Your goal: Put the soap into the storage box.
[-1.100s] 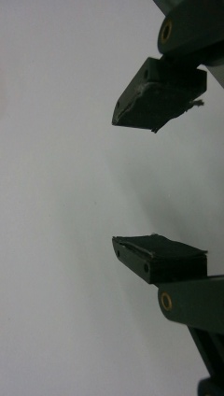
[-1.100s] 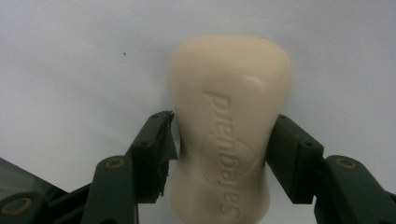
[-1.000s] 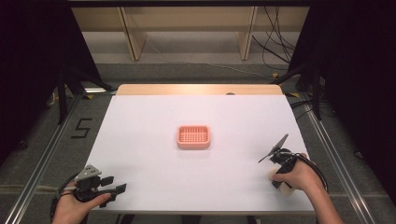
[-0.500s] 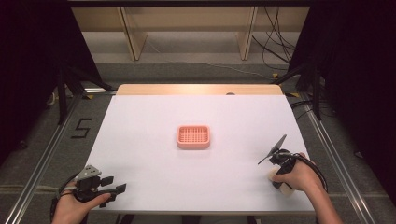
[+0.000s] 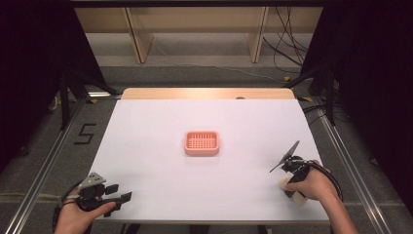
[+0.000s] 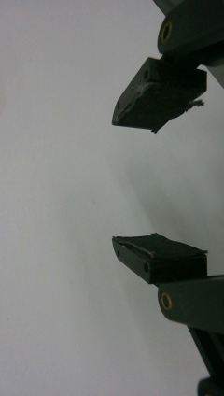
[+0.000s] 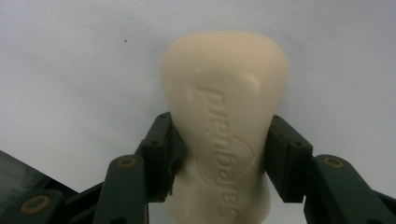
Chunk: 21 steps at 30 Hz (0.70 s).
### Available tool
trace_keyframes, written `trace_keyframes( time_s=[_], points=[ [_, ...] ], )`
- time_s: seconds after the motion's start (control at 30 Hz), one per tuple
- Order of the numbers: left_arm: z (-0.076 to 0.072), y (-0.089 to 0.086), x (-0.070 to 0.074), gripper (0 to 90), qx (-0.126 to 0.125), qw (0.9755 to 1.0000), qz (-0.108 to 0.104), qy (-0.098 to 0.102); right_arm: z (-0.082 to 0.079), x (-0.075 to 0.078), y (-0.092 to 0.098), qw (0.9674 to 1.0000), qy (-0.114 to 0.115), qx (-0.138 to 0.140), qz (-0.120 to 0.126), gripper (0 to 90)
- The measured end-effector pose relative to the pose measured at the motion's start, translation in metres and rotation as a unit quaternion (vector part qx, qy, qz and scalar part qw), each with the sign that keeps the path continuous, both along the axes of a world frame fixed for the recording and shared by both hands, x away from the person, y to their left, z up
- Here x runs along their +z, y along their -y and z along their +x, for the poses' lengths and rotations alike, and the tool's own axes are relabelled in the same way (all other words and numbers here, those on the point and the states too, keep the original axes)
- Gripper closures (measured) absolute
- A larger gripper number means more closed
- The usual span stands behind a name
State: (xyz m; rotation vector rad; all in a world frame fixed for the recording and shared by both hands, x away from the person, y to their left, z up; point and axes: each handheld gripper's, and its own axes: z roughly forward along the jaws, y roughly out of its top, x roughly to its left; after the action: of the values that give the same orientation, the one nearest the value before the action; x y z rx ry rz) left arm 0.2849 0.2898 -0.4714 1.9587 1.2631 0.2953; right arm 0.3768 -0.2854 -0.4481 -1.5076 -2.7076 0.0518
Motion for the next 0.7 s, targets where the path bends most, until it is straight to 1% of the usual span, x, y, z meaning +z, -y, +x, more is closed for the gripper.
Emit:
trace_keyframes(
  time_s=[0.03,0.07,0.1,0.17,0.2,0.23,0.27,0.3,0.33,0.37,0.4,0.43,0.57,0.6,0.63,0.67,0.7],
  points=[
    [0.000,0.000,0.000,34.7,0.000,1.0000,0.000,0.000,0.000,0.000,0.000,1.0000,0.000,0.000,0.000,50.4],
    [0.000,-0.001,0.000,34.7,-0.003,1.0000,0.005,-0.001,0.000,0.000,0.000,1.0000,0.000,0.000,0.000,50.4],
    [0.000,0.000,0.000,34.7,0.000,1.0000,0.001,0.000,0.000,0.002,0.000,1.0000,-0.002,-0.001,0.001,50.4],
    [0.000,0.000,0.000,34.7,0.000,1.0000,0.000,0.000,0.001,0.002,0.000,1.0000,0.000,0.000,-0.001,50.4],
    [0.000,0.000,0.000,34.7,0.000,1.0000,0.000,0.000,0.001,0.003,0.001,0.9999,0.011,0.009,0.001,50.4],
    [0.000,0.000,0.000,34.6,0.000,1.0000,0.000,0.000,0.001,0.003,0.001,0.9999,0.011,0.009,0.001,50.4],
    [0.000,-0.001,0.000,34.7,-0.001,1.0000,0.002,-0.001,0.003,0.004,0.002,0.9996,0.018,0.023,0.002,50.4],
    [0.000,-0.001,0.000,34.6,-0.001,1.0000,0.002,-0.001,0.003,0.004,0.002,0.9996,0.018,0.023,0.002,50.4],
    [0.000,-0.001,0.000,34.6,-0.003,1.0000,0.004,-0.001,0.002,0.006,0.000,0.9999,0.014,0.004,-0.002,50.4],
    [0.000,-0.001,0.000,34.7,-0.003,1.0000,0.004,-0.002,0.003,0.008,0.001,0.9998,0.017,0.010,-0.001,50.4],
    [0.000,0.000,0.000,34.7,0.000,1.0000,-0.001,0.000,0.003,0.008,0.001,0.9998,0.017,0.010,-0.001,50.4],
    [0.000,0.000,0.000,34.6,0.000,1.0000,-0.001,0.000,0.003,0.008,0.001,0.9997,0.020,0.011,0.000,50.4],
    [0.000,0.000,0.000,34.7,0.000,1.0000,-0.001,0.000,0.003,0.011,-0.001,0.9997,0.020,0.012,0.001,50.4],
    [0.000,0.000,0.000,34.6,0.000,1.0000,-0.001,0.000,0.005,0.011,0.001,0.9991,0.026,0.034,0.005,50.4],
    [0.000,-0.001,0.000,34.6,-0.003,1.0000,0.004,-0.002,0.005,0.011,0.001,0.9989,0.027,0.039,0.004,50.4],
    [0.000,-0.001,0.000,34.7,-0.003,1.0000,0.004,-0.002,0.004,0.012,0.000,0.9993,0.025,0.028,0.001,50.4],
    [0.000,-0.001,0.000,34.7,-0.003,1.0000,0.004,-0.002,0.005,0.012,0.000,0.9991,0.026,0.033,0.001,50.4]
  ],
)
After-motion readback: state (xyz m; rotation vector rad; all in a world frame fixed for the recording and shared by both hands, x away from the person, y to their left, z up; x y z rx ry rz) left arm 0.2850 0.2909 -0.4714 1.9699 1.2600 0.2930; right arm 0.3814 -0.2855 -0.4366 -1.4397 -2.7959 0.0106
